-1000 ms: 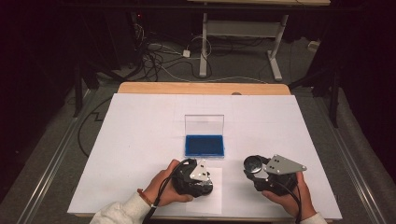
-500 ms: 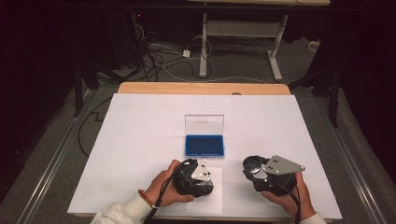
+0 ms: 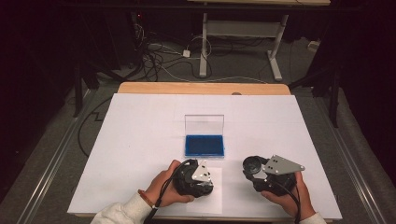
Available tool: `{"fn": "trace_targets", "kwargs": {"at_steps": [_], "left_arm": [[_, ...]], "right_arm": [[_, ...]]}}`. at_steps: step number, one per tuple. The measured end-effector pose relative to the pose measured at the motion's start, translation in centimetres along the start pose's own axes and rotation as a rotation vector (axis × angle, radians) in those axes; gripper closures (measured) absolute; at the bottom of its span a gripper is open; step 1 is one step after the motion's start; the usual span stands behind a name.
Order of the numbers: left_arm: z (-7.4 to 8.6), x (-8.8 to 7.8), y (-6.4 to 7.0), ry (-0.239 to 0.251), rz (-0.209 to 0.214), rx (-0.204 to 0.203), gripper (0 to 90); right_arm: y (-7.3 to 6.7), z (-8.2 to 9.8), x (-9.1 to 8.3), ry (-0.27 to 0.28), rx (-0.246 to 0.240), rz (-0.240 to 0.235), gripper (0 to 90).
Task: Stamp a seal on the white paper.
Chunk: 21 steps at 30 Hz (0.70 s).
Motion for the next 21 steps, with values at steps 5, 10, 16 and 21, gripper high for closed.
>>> {"fn": "trace_targets", "kwargs": {"at_steps": [5,10,16,21], "left_arm": [[-0.03,0.04,0.05,-0.001,-0.01,0.001,54.8],[0.01,0.04,0.13,-0.007,-0.023,0.004,54.8],[0.04,0.06,0.13,-0.009,-0.028,0.007,54.8],[0.09,0.09,0.16,-0.002,-0.032,0.004,54.7]], "right_arm": [[0.0,-0.03,-0.02,0.001,0.001,-0.001,38.8],[0.0,0.02,0.0,-0.002,0.003,-0.001,38.8],[-0.02,0.02,0.0,-0.003,0.003,-0.001,38.8],[-0.08,0.01,0.03,-0.003,0.003,-0.001,38.8]]}}
Point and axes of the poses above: each handheld gripper's, and its own axes: x roughly forward along the jaws, z roughly out of its underside, y roughly to its right, the point moved 10 cm from there along x, roughly forward along the jaws, and after that the axes turned 9 degrees about z, right-handed, at the moved point
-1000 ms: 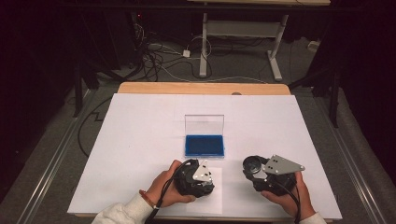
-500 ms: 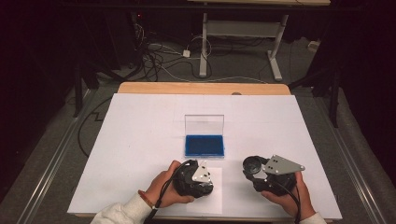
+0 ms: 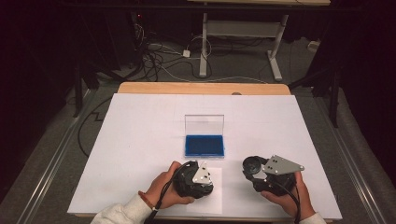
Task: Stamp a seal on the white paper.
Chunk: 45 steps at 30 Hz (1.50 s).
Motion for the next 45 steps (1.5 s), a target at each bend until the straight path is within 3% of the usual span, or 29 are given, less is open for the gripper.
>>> {"fn": "trace_targets", "kwargs": {"at_steps": [18,25,29,33,45], "left_arm": [[0.1,0.0,-0.1,-0.003,0.003,-0.001,54.7],[-0.1,-0.1,0.0,-0.023,-0.018,0.005,54.8],[-1.2,-1.4,0.1,0.041,0.003,-0.007,54.8],[-2.3,-3.5,-0.2,0.117,-0.01,-0.014,54.7],[-1.7,-7.4,-1.9,0.191,-0.08,-0.049,54.7]], "right_arm": [[-0.1,0.0,-0.1,-0.002,-0.006,0.005,38.8],[-0.2,-0.1,0.0,-0.002,-0.01,0.006,38.8],[0.1,-0.2,-0.3,0.009,0.0,0.01,38.8],[0.3,-0.1,-0.3,0.008,0.009,0.011,38.8],[0.4,-0.3,-0.5,0.019,0.01,0.013,38.8]]}}
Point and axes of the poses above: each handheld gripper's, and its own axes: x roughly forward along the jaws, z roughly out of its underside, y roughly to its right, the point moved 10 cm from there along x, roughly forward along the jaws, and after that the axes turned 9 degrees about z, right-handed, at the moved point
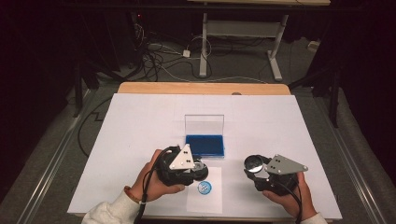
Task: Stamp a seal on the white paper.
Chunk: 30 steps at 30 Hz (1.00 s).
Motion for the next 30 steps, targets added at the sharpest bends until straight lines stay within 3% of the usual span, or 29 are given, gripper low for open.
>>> {"fn": "trace_targets", "kwargs": {"at_steps": [11,30], "left_arm": [[1.7,-1.8,-2.4,0.007,-0.069,-0.063,54.7],[2.9,-3.1,-4.2,0.031,-0.103,-0.126,54.7]], "right_arm": [[0.4,0.0,-0.2,0.007,0.005,0.006,38.7],[0.5,0.2,0.1,0.0,0.014,-0.001,38.8]]}}
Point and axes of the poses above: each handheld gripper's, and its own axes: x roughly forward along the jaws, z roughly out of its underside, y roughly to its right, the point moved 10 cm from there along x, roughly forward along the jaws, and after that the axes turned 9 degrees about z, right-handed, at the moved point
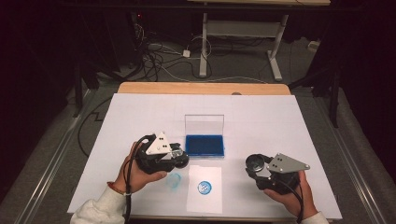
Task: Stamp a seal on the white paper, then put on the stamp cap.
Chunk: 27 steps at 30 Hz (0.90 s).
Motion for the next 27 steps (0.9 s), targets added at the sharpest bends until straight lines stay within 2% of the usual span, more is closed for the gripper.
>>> {"fn": "trace_targets", "kwargs": {"at_steps": [9,27], "left_arm": [[0.39,-0.45,-0.6,0.006,-0.01,-0.014,54.7],[0.59,-0.75,-0.78,0.021,-0.007,-0.022,54.8]], "right_arm": [[-0.13,0.08,0.28,-0.007,-0.004,-0.005,38.8],[-0.52,0.32,0.95,-0.02,-0.005,-0.022,38.8]]}}
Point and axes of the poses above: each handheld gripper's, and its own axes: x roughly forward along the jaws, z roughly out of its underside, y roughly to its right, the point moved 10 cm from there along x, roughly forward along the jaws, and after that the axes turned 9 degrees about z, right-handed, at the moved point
